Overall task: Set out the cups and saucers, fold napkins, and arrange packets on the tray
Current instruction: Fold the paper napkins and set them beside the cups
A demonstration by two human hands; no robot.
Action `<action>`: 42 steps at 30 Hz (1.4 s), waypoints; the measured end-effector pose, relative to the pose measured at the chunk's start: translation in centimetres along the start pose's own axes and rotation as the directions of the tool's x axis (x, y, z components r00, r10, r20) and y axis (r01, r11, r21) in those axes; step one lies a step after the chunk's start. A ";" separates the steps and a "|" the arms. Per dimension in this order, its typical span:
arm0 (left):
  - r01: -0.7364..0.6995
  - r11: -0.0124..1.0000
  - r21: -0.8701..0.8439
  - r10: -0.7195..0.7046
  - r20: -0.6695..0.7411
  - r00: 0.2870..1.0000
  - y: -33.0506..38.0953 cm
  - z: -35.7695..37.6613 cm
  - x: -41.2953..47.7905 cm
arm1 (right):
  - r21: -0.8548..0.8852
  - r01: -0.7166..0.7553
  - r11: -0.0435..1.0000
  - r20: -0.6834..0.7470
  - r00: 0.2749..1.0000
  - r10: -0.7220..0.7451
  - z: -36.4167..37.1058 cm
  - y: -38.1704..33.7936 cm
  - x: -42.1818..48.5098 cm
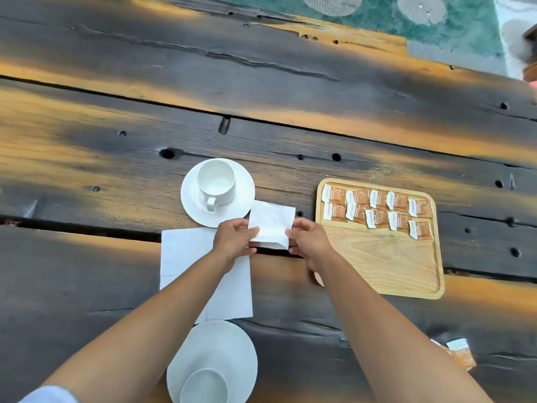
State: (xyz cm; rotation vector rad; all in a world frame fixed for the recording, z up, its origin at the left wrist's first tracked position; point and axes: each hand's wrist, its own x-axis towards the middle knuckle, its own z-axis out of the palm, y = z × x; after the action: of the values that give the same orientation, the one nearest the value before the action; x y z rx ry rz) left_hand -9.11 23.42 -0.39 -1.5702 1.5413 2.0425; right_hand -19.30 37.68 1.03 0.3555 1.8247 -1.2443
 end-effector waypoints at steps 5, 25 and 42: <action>0.002 0.999 0.045 0.000 -0.054 0.999 0.6 2.3 2.5 | -0.011 0.010 1.000 -0.050 0.999 -0.010 -0.6 -1.8 3.3; -0.051 0.993 0.108 0.081 -0.303 0.949 0.9 5.4 2.7 | -0.453 0.154 0.878 -0.194 0.944 -0.266 0.3 -1.7 5.4; 0.011 0.983 0.184 0.067 -0.409 0.910 -4.5 -8.0 -4.8 | -0.621 0.142 0.771 0.007 0.984 -0.176 3.4 3.4 -4.6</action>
State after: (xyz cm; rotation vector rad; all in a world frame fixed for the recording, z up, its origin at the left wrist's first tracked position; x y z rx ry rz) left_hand 0.97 21.48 1.11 -2.0055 1.8331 1.5870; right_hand -12.72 37.32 2.20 -0.1467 2.2235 -0.6676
